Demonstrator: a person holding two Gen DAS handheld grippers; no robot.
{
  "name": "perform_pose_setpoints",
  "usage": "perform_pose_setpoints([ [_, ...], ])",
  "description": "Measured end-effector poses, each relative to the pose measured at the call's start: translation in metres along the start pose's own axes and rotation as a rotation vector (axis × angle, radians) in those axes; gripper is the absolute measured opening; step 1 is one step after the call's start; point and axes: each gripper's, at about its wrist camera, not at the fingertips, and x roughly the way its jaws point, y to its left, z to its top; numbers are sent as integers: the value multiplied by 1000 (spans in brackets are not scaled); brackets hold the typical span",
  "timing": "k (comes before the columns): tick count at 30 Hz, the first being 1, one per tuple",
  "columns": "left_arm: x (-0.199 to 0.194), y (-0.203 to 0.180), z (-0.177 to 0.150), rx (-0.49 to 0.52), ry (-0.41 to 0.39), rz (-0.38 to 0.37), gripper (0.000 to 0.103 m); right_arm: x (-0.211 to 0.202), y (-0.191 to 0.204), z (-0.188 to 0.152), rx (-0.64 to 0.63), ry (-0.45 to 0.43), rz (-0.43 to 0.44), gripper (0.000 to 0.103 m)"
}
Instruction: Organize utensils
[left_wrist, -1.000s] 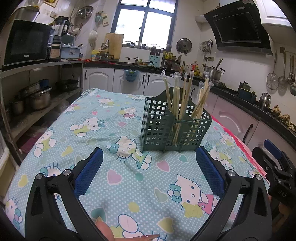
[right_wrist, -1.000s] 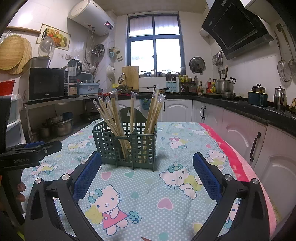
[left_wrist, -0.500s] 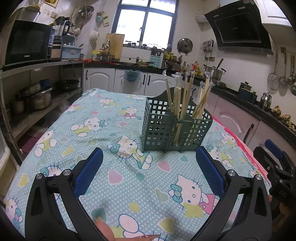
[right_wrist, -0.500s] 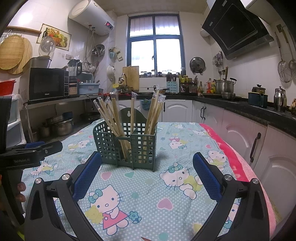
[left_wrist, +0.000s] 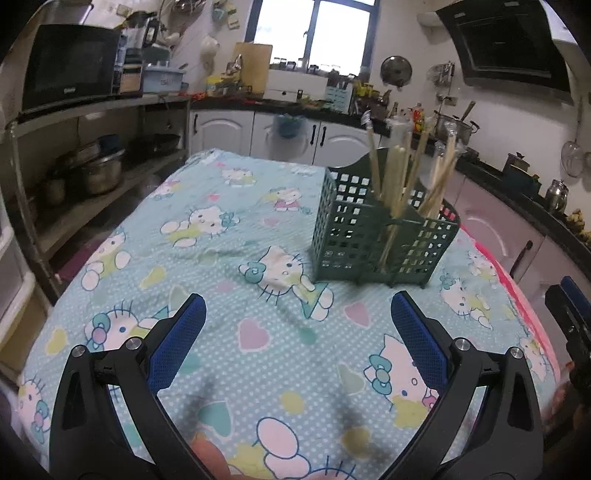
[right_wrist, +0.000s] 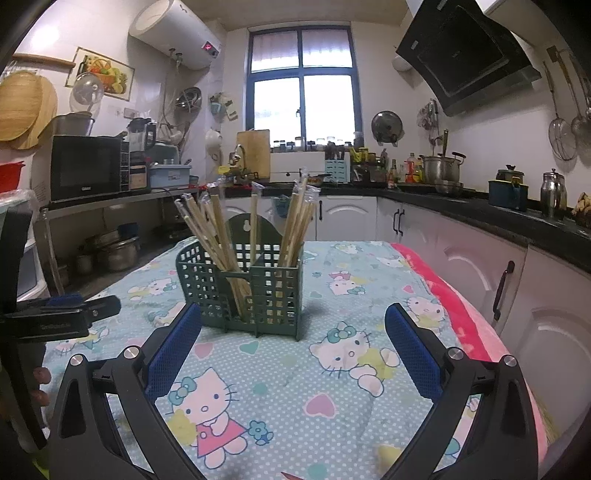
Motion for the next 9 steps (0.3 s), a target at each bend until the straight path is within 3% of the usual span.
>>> perform_pose_setpoints([
  [4, 21, 19, 11, -2, 81, 43, 93, 18, -22, 8, 35, 63, -38, 97],
  [9, 90, 73, 31, -96, 276, 184, 93, 103, -78, 6, 56, 388, -184, 97],
])
